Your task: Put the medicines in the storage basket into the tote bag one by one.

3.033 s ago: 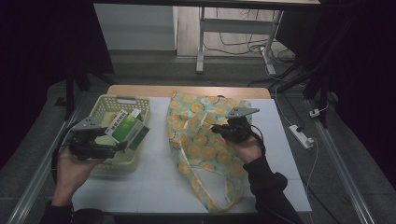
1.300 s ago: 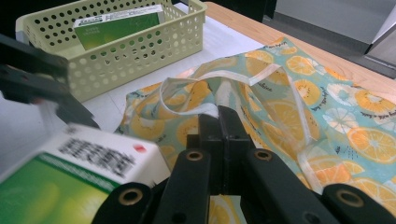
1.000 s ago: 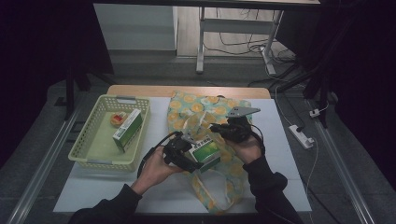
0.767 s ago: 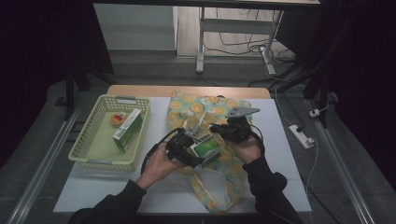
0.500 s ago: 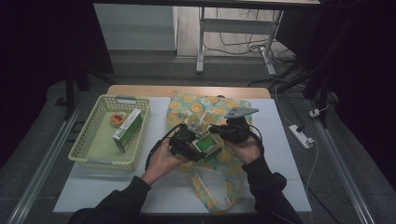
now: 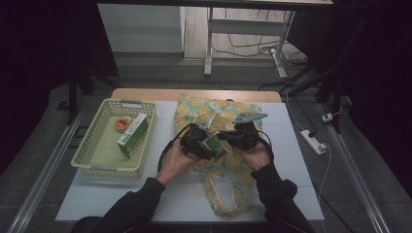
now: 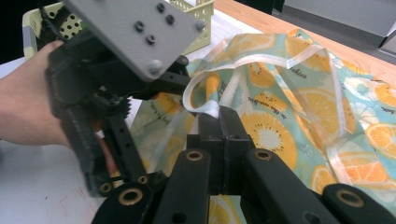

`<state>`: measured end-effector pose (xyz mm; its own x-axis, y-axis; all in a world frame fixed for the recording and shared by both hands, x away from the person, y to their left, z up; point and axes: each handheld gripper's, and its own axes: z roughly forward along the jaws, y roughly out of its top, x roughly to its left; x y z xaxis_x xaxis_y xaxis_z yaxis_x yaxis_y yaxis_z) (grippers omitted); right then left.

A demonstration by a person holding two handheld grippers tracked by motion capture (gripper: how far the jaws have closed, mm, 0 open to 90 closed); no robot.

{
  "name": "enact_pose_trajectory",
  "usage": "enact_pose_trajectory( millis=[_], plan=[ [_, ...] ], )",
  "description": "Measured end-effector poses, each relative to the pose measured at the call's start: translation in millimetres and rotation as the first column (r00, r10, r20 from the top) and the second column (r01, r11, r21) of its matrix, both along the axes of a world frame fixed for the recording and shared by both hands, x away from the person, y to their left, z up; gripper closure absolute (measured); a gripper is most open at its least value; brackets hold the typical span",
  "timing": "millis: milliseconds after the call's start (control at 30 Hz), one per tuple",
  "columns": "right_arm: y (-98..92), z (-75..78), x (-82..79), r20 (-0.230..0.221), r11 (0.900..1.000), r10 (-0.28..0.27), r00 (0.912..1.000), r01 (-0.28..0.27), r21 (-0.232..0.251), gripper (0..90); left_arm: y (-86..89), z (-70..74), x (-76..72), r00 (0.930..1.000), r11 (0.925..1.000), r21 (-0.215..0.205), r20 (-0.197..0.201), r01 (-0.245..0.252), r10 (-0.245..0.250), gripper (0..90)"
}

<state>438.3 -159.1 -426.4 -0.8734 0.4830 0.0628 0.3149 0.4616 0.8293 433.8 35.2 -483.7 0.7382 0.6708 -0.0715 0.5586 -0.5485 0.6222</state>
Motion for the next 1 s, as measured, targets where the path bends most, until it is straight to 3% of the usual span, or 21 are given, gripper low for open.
enact_pose_trajectory(
  millis=[467, 767, 933, 1000],
  plan=[
    [-2.3, -2.3, 2.6, -0.002, 1.000, -0.012, 0.9999, 0.012, -0.002, 89.7, -6.2, -3.7, 13.3, 0.9973, 0.9991, -0.001, 0.061, -0.042, 0.042, 14.2],
    [-6.6, -2.0, 5.3, 0.000, 1.000, -0.027, 0.9996, 0.027, 0.007, 89.7, 2.6, 6.6, 0.1, 0.9984, 0.9996, -0.023, 0.054, -0.017, 0.019, 9.2],
    [-6.6, -2.7, 5.5, -0.001, 1.000, -0.026, 0.9997, 0.026, 0.005, 89.7, 9.8, 16.2, -9.8, 0.9993, 0.9964, -0.084, 0.037, -0.002, 0.005, 6.6],
    [-6.8, -2.5, 5.6, -0.001, 1.000, -0.028, 0.9996, 0.028, 0.008, 89.7, 11.8, 18.1, -14.4, 0.9994, 0.9960, -0.090, 0.035, 0.005, -0.002, 5.4]
  ],
)
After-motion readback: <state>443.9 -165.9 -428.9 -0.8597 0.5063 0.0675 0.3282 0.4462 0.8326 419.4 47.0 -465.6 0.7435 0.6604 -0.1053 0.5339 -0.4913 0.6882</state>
